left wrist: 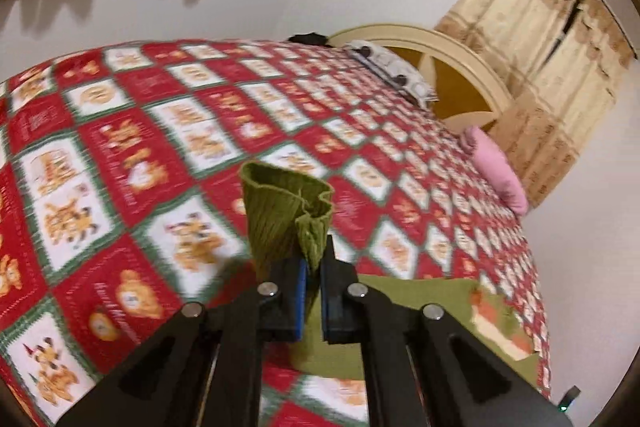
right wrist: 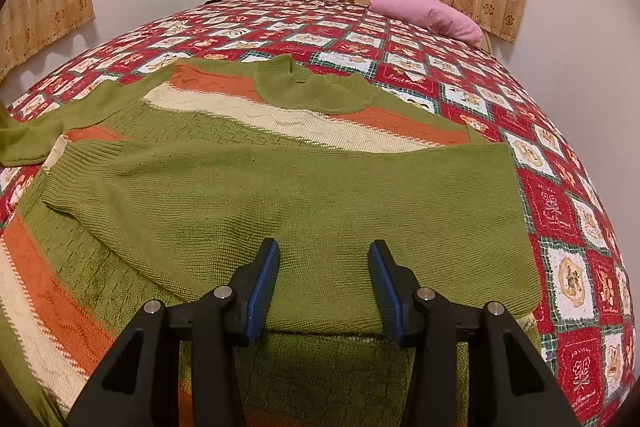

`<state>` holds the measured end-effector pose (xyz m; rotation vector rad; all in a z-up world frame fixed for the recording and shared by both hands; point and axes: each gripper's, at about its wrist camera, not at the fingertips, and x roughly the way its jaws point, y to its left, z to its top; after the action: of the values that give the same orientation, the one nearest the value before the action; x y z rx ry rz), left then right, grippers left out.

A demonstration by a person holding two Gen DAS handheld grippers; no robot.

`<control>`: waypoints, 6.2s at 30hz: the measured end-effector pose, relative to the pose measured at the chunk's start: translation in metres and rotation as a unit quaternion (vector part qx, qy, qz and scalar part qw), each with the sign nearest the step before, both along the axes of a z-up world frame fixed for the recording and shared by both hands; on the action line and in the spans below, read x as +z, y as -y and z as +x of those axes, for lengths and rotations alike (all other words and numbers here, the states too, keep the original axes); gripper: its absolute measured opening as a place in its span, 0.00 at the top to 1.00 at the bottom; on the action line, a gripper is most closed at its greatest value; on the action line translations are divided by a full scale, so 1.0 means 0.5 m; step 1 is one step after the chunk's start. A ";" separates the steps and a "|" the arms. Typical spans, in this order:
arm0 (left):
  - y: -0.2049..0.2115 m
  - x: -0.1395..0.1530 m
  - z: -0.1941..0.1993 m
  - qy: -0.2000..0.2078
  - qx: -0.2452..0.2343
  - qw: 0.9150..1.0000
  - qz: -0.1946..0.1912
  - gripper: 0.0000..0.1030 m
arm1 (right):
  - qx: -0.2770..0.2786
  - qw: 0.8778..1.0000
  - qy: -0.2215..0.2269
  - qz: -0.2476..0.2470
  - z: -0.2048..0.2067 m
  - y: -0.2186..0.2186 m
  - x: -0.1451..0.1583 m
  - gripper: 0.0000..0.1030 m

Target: Fold small clothes

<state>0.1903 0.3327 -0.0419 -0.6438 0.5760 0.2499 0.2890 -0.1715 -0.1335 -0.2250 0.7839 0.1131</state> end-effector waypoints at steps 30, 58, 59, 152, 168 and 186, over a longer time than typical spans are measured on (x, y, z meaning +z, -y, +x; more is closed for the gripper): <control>0.522 0.231 0.182 0.109 -0.252 0.961 -0.031 0.95 | -0.002 1.000 -0.001 0.024 0.001 0.008 0.001 0.52; 0.600 0.000 0.063 -0.020 -0.226 0.951 0.211 0.27 | -0.008 0.999 0.002 0.039 0.000 0.015 0.003 0.48; 0.586 -0.018 0.056 -0.034 -0.228 0.953 0.198 0.27 | -0.008 0.999 0.002 0.039 0.001 0.016 0.002 0.48; 0.482 -0.116 0.138 -0.111 -0.188 0.973 0.080 0.00 | -0.019 0.992 -0.011 0.127 0.030 0.147 0.120 0.44; 0.449 -0.160 0.130 -0.177 -0.096 0.971 0.133 0.00 | 0.005 0.993 -0.016 0.113 0.014 0.120 0.089 0.43; 0.526 -0.137 0.237 -0.205 -0.123 0.949 0.205 0.00 | -0.005 0.985 -0.085 0.149 0.101 0.110 0.056 0.39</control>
<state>0.3091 0.0698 -0.1105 -0.1081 0.9646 0.2593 0.3394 -0.2268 -0.1056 0.0725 0.9271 0.2410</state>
